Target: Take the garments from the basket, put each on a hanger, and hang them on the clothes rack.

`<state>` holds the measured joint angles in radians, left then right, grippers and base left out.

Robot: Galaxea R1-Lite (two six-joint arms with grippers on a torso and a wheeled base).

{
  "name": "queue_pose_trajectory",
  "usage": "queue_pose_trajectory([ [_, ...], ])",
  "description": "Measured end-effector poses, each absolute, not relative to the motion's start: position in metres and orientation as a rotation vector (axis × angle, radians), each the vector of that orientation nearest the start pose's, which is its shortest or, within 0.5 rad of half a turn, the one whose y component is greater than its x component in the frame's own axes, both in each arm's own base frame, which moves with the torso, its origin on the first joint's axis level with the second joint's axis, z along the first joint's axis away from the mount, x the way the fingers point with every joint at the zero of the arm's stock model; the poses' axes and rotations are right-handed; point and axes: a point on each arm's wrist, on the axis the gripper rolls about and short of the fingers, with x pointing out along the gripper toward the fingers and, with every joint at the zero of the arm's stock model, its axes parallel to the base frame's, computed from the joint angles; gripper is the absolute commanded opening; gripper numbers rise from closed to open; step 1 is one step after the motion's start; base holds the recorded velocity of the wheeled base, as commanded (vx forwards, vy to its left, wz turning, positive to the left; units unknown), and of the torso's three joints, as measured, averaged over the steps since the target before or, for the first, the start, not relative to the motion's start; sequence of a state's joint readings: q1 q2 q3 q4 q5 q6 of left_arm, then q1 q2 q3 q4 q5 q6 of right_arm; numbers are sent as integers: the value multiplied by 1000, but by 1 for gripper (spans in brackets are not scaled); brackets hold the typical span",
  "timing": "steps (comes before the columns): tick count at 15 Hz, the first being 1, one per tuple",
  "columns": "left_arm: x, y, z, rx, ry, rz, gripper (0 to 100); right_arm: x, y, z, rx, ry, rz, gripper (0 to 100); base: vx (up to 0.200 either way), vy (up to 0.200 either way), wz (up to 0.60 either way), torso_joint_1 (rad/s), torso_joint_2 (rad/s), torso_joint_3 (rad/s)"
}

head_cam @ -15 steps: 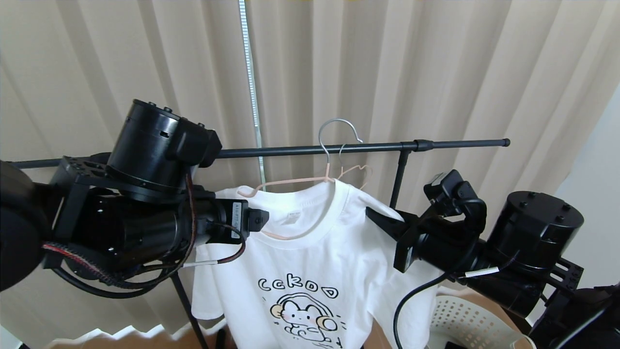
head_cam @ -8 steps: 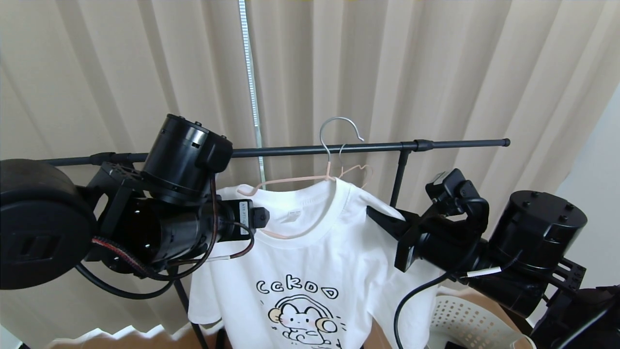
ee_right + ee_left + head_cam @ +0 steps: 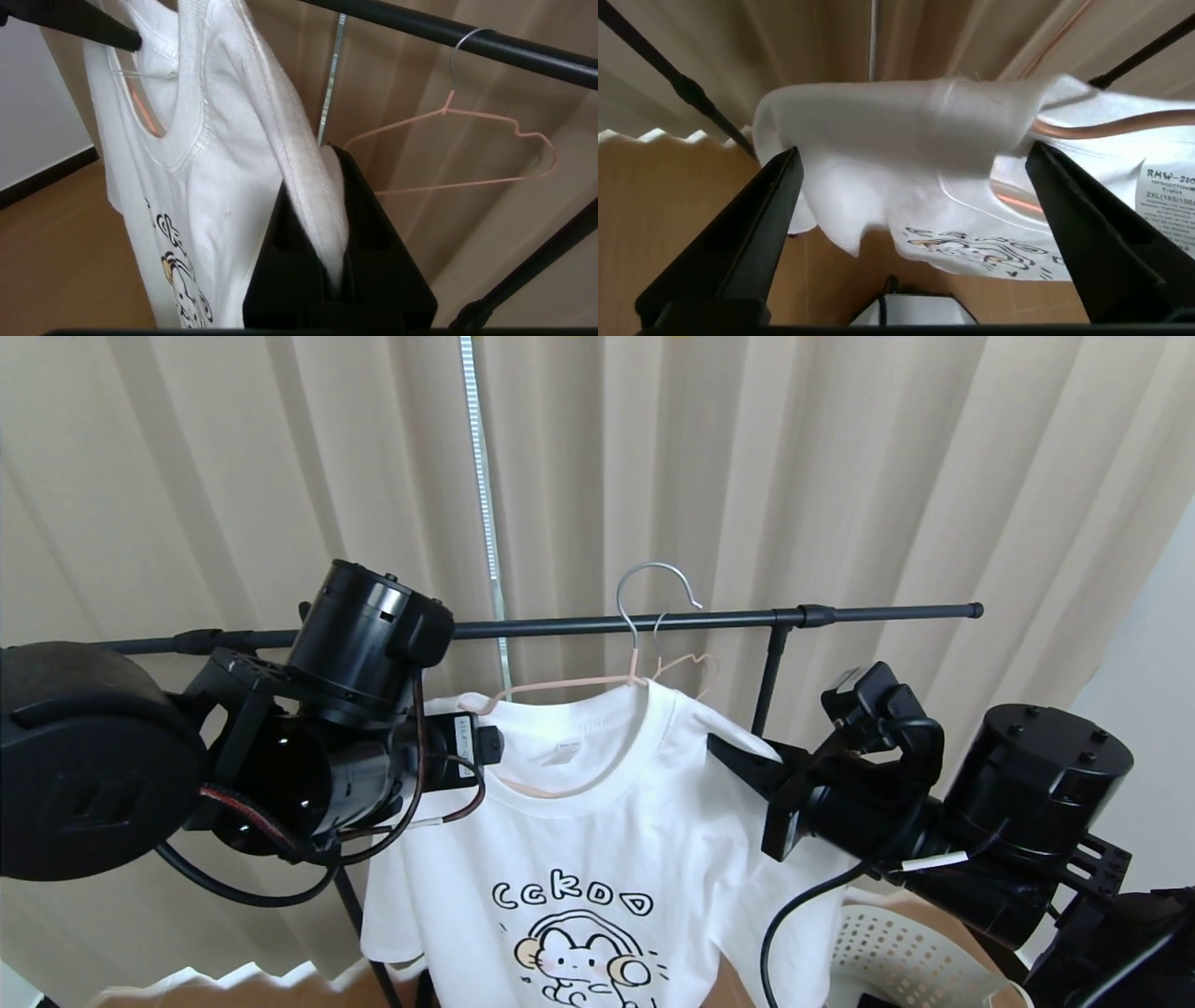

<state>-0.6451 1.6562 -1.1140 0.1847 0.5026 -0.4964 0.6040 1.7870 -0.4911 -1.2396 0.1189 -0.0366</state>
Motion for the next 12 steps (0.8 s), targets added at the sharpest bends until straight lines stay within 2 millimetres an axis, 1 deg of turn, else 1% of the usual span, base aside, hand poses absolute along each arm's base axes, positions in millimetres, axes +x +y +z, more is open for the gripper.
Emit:
queue_pose_trajectory([
  [5, 243, -160, 208, -100, 609, 44, 0, 235, 165, 140, -48, 41, 725, 0, 0, 0, 0, 0, 0, 0],
  [8, 243, -159, 207, -99, 610, 47, 0, 235, 165, 139, -49, 43, 725, 0, 0, 0, 0, 0, 0, 0],
  [10, 238, -165, 209, -88, 607, 20, 0, 235, 166, 138, -49, 46, 725, 0, 0, 0, 0, 0, 0, 0],
  [12, 227, -177, 213, -50, 597, -49, 0, 235, 166, 138, -50, 49, 725, 0, 0, 0, 0, 0, 0, 0],
])
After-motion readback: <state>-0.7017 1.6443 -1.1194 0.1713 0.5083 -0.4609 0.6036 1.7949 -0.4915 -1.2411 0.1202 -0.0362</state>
